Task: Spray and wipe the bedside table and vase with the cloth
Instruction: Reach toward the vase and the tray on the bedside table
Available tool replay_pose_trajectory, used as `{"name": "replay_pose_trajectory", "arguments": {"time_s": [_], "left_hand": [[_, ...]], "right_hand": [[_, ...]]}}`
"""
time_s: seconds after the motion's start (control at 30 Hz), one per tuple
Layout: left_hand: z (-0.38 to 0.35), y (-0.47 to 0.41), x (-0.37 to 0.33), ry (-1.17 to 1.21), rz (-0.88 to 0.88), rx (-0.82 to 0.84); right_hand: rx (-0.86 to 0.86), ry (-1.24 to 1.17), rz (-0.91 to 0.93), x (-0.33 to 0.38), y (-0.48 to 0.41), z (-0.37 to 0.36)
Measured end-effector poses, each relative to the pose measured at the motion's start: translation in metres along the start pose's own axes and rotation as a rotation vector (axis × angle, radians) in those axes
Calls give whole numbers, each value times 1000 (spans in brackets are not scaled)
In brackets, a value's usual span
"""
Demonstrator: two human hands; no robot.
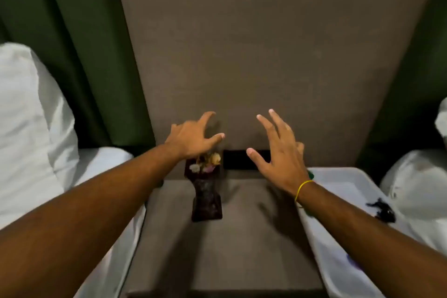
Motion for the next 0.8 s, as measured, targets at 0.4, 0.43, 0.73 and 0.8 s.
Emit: {"name": "replay_pose_trajectory", "arguments": {"time_s": [0.4,0.43,0.73,0.8], "left_hand": [[-110,16,32,89,-148,-76],[-110,18,31,106,-163,-85],[-170,120,86,670,293,-235],[-216,155,90,630,356,-49]], "right_hand": [[229,-80,-161,-59,126,-100],[222,-98,-176,-63,129,-96],[141,-122,-152,-76,171,-50],[47,-129,-112,-74,176,-29]]}}
Point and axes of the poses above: each hand's wrist, its own y-axis away from the middle knuckle, its own z-axis out of the back of the hand, x = y × z, the point moved 8 cm from there along -y, towards the middle knuckle, and after that the axes turned 6 degrees about -x, right-handed, at the moved point
